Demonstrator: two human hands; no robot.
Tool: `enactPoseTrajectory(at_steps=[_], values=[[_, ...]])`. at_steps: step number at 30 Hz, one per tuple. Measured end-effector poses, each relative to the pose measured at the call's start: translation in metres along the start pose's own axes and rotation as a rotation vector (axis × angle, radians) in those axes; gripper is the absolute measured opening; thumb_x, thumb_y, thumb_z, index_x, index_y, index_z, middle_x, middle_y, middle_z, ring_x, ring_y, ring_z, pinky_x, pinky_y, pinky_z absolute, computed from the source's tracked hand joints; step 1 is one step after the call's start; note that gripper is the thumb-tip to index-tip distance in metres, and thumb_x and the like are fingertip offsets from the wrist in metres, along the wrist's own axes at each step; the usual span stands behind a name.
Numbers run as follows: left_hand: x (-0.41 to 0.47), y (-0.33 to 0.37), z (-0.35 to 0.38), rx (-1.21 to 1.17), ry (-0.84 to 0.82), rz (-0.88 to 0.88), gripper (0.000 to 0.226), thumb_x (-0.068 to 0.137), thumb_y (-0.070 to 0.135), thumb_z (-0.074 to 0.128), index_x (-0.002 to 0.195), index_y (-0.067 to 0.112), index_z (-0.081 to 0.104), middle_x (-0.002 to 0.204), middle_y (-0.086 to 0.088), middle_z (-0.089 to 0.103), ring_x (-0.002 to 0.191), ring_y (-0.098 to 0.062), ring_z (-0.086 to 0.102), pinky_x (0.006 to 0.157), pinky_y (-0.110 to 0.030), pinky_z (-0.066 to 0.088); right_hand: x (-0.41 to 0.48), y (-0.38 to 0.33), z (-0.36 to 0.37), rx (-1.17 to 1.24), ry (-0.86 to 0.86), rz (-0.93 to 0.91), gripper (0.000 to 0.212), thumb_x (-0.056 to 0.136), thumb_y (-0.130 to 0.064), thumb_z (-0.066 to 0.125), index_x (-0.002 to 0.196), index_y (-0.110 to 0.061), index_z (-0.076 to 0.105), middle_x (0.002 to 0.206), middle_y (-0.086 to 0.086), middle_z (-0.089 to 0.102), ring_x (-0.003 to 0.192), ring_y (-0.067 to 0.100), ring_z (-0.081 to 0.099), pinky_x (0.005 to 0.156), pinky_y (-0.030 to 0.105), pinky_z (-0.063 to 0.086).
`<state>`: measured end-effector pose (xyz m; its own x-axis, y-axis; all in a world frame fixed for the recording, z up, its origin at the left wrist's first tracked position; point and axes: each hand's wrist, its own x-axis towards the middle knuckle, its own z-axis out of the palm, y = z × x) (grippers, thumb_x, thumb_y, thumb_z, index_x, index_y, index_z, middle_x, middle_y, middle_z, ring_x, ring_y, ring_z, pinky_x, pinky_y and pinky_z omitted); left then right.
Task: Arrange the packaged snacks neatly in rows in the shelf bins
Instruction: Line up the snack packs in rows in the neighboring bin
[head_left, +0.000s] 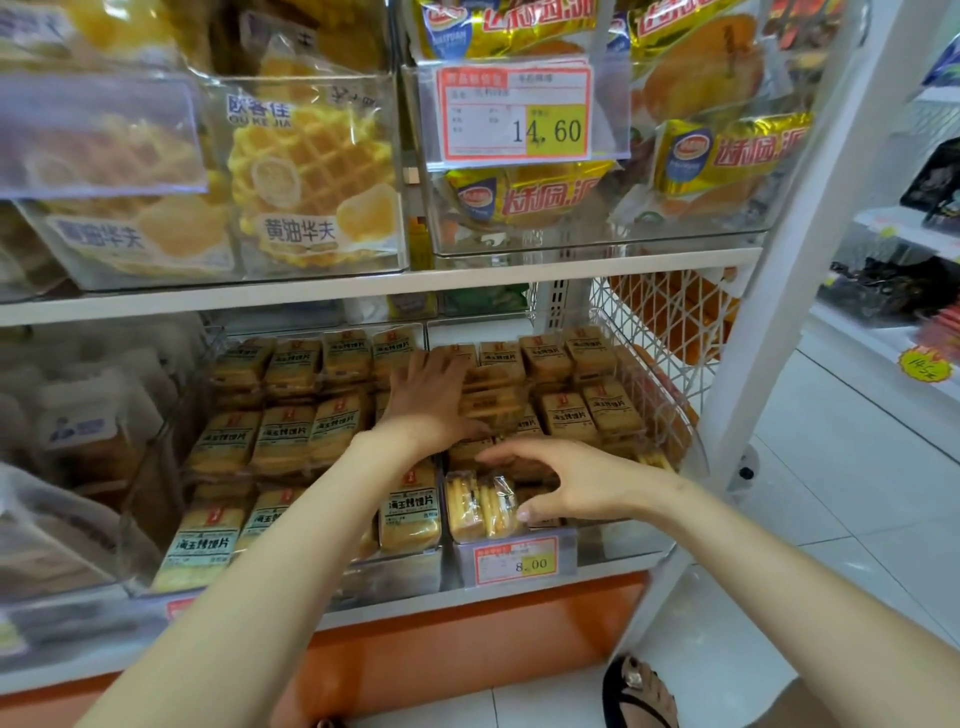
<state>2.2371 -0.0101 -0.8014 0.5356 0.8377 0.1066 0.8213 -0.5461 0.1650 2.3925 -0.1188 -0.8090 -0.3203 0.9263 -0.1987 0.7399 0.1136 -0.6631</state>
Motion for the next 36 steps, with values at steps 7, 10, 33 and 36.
enactPoseTrajectory(at_steps=[7, 10, 33, 36], values=[[-0.047, -0.009, -0.004, -0.189, 0.226, 0.092, 0.063, 0.076, 0.035, 0.069, 0.130, 0.020, 0.041, 0.131, -0.005, 0.039, 0.125, -0.024, 0.031, 0.100, -0.039, 0.035, 0.012, -0.010, 0.003, -0.004, -0.121, -0.006, 0.071, 0.079, -0.002, 0.062, 0.138, -0.032, 0.038, 0.145, -0.011, 0.038, 0.132, 0.002, 0.033, 0.112, 0.030, 0.029], [-0.050, -0.008, -0.001, -0.167, 0.241, 0.083, 0.059, 0.076, 0.035, 0.069, 0.127, 0.018, 0.043, 0.129, -0.005, 0.041, 0.122, -0.023, 0.034, 0.097, -0.037, 0.035, 0.013, -0.017, -0.001, -0.013, -0.230, 0.016, 0.078, 0.080, 0.004, 0.059, 0.145, -0.026, 0.027, 0.150, -0.007, 0.030, 0.136, 0.004, 0.026, 0.111, 0.021, 0.023], [-0.004, -0.010, 0.006, -0.174, 0.058, -0.064, 0.085, 0.068, 0.036, 0.077, 0.137, 0.024, 0.030, 0.141, -0.006, 0.023, 0.133, -0.027, 0.016, 0.109, -0.043, 0.021, -0.017, 0.014, -0.042, 0.214, 0.044, 0.006, 0.068, 0.066, -0.017, 0.082, 0.117, -0.030, 0.038, 0.116, -0.011, 0.051, 0.092, -0.005, 0.059, 0.076, 0.011, 0.045], [-0.004, -0.009, 0.006, -0.171, 0.045, -0.078, 0.086, 0.068, 0.034, 0.077, 0.139, 0.024, 0.028, 0.142, -0.007, 0.021, 0.134, -0.027, 0.014, 0.110, -0.043, 0.019, -0.025, 0.014, -0.053, 0.408, 0.369, -0.022, 0.063, 0.064, -0.020, 0.078, 0.112, -0.033, 0.040, 0.114, -0.012, 0.052, 0.093, -0.010, 0.059, 0.077, 0.005, 0.044]])
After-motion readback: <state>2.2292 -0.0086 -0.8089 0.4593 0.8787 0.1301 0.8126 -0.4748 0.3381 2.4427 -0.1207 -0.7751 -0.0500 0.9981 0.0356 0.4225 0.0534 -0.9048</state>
